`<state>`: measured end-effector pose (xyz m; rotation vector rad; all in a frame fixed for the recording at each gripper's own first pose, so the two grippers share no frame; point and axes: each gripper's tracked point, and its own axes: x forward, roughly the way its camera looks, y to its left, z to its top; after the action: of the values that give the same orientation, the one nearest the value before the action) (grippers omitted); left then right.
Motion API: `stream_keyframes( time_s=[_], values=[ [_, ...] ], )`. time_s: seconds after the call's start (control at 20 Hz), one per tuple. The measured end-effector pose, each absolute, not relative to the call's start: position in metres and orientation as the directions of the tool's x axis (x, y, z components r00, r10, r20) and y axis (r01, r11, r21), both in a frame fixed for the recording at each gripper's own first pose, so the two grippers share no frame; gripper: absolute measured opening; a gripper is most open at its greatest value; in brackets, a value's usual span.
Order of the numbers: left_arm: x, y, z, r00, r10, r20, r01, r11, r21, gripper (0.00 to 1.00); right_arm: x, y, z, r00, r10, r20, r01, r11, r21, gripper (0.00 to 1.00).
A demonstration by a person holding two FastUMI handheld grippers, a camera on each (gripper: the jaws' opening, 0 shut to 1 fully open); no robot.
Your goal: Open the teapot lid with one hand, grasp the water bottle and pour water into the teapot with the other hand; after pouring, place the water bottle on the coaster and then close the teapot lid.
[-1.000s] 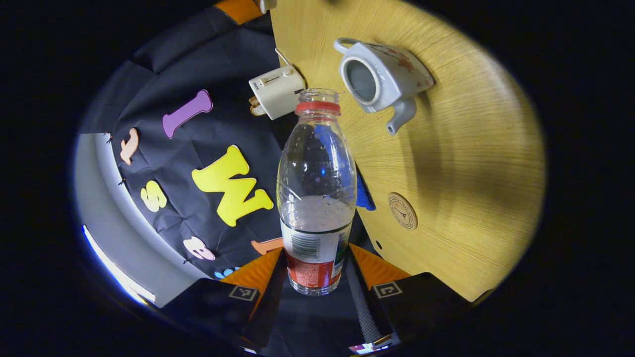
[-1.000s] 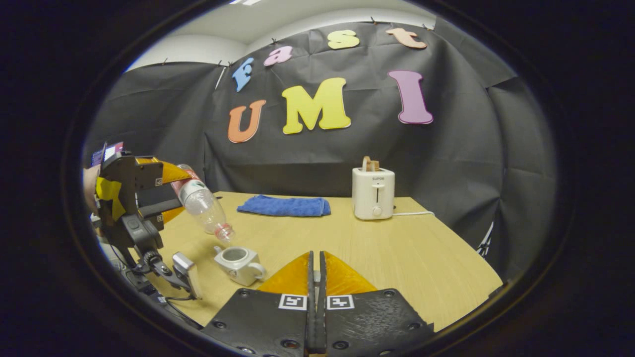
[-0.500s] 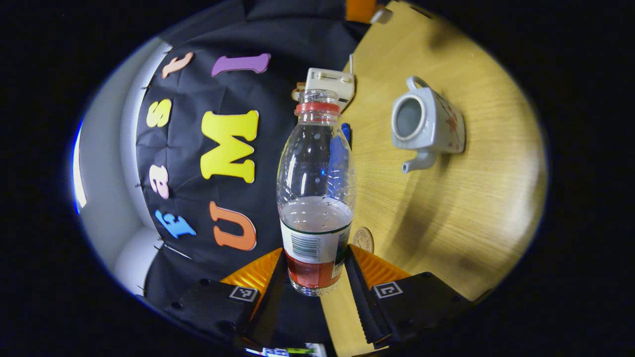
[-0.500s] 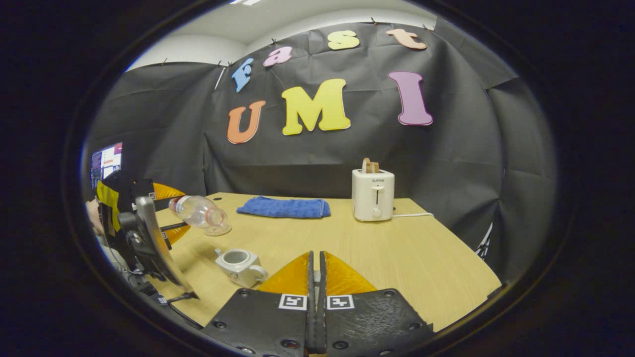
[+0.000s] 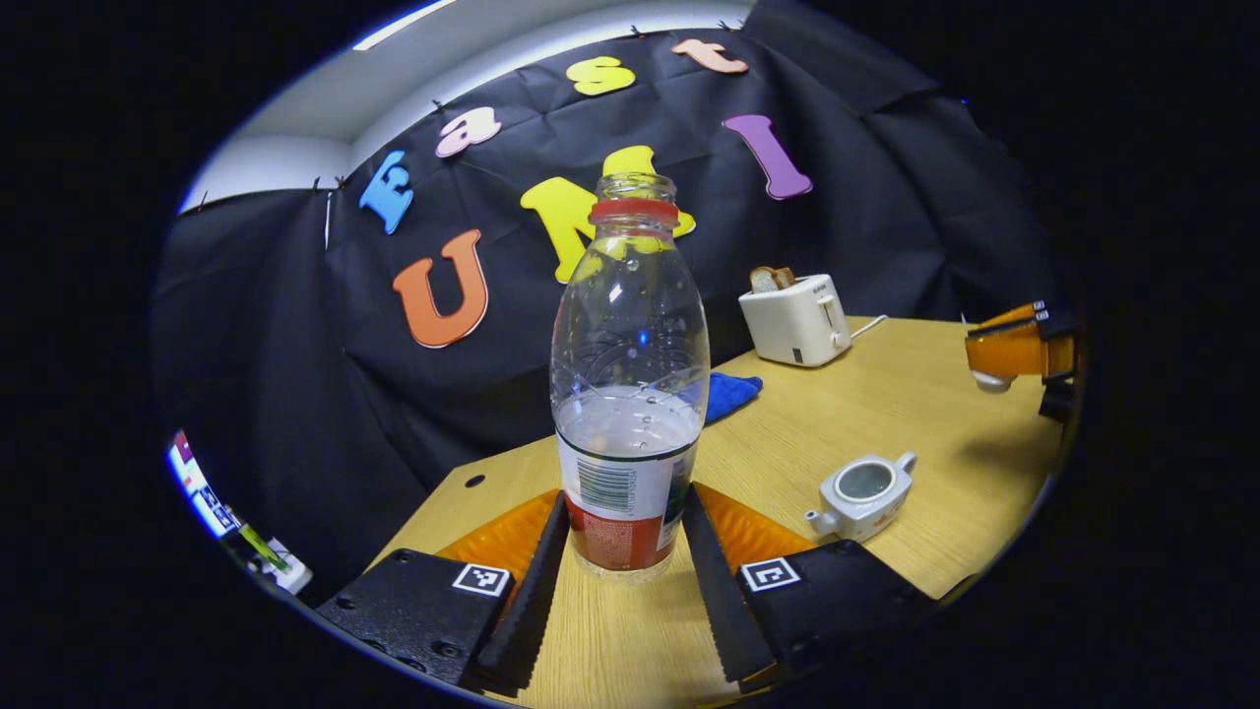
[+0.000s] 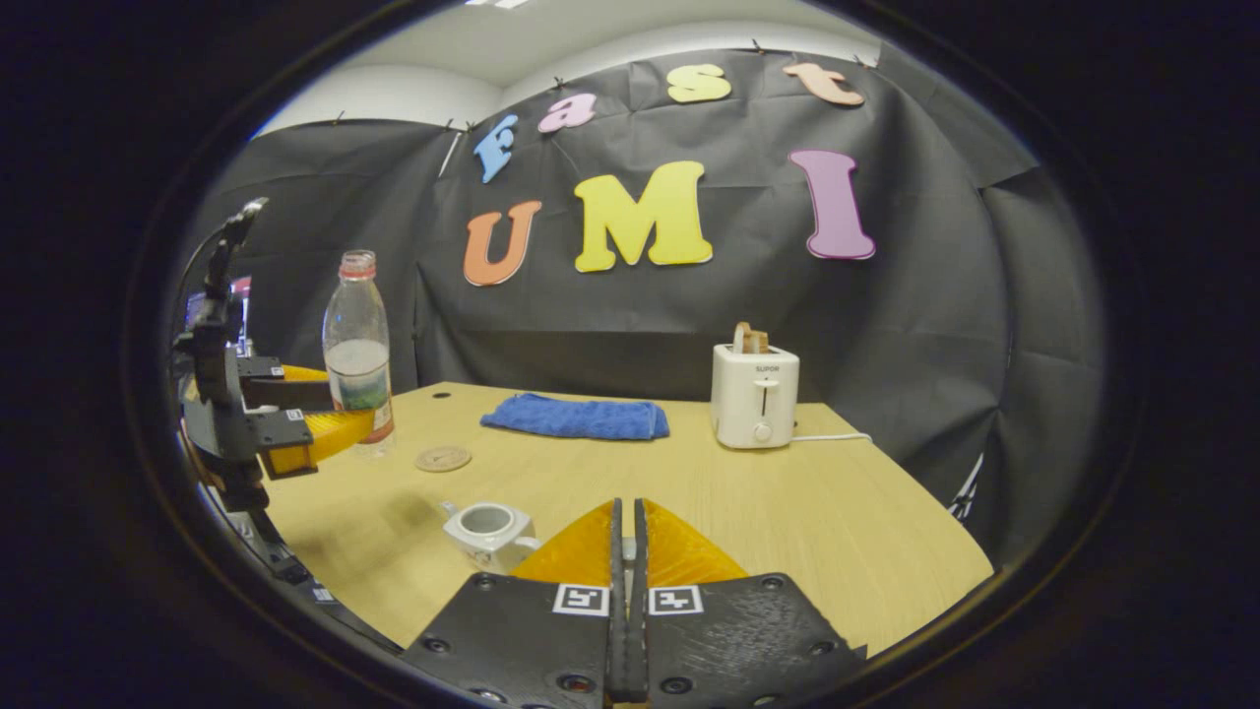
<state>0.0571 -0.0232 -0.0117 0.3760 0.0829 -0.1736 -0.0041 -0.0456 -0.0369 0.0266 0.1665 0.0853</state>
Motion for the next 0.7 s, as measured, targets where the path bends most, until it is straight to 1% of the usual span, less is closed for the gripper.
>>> stream_keyframes(
  time_s=[0.15, 0.4, 0.5, 0.7],
  values=[
    [0.063, -0.013, -0.016, 0.980, -0.167, -0.108, 0.189, 0.952, 0.242, 0.70, -0.003, -0.040, -0.037, 0.982, 0.093, -0.164, -0.089, 0.996, 0.031, 0.00],
    [0.088, 0.015, -0.016, 0.981, -0.174, -0.089, 0.180, 0.981, 0.077, 0.70, 0.000, -0.031, -0.046, 0.978, 0.100, -0.181, -0.096, 0.995, 0.032, 0.00],
    [0.104, 0.021, -0.014, 0.981, -0.173, -0.086, 0.177, 0.983, 0.041, 0.70, 0.001, -0.029, -0.049, 0.977, 0.102, -0.189, -0.097, 0.995, 0.035, 0.00],
    [0.143, 0.023, -0.014, 0.980, -0.184, -0.075, 0.188, 0.981, 0.041, 0.70, 0.008, -0.030, -0.053, 0.975, 0.092, -0.202, -0.087, 0.996, 0.035, 0.00]
  ],
)
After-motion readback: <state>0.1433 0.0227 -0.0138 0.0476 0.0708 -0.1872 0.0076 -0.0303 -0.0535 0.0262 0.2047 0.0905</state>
